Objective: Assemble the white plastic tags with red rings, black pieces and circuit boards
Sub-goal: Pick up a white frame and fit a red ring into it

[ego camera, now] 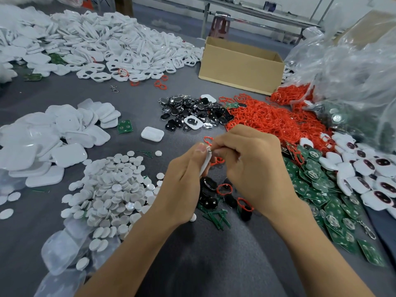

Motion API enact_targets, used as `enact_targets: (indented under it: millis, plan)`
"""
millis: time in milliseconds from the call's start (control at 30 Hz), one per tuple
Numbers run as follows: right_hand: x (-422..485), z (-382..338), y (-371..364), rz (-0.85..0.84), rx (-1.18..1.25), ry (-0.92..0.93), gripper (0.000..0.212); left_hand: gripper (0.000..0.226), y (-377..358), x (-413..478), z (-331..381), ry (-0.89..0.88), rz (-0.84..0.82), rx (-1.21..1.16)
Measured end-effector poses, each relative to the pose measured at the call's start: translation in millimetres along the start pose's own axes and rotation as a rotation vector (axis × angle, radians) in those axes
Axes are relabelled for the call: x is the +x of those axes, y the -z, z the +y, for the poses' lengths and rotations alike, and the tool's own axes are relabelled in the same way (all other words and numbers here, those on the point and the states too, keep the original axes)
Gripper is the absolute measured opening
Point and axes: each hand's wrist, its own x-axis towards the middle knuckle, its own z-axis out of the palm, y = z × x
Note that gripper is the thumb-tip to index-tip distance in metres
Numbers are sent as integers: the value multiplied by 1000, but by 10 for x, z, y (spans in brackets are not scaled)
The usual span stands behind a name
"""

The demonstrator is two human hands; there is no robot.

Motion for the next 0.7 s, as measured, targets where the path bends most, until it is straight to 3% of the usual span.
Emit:
enact_targets:
  millis: [300,533,700]
  plan:
    - [15,57,5,-55,35,73,14,51,35,11,-33,64,-38,-43]
    - [-16,46,-46,-14,45,109,14,72,74,41,-36,87,-62,-106]
    - [-27,52,-71,-1,56,120,15,75,84,75,-26,142,-61,-182]
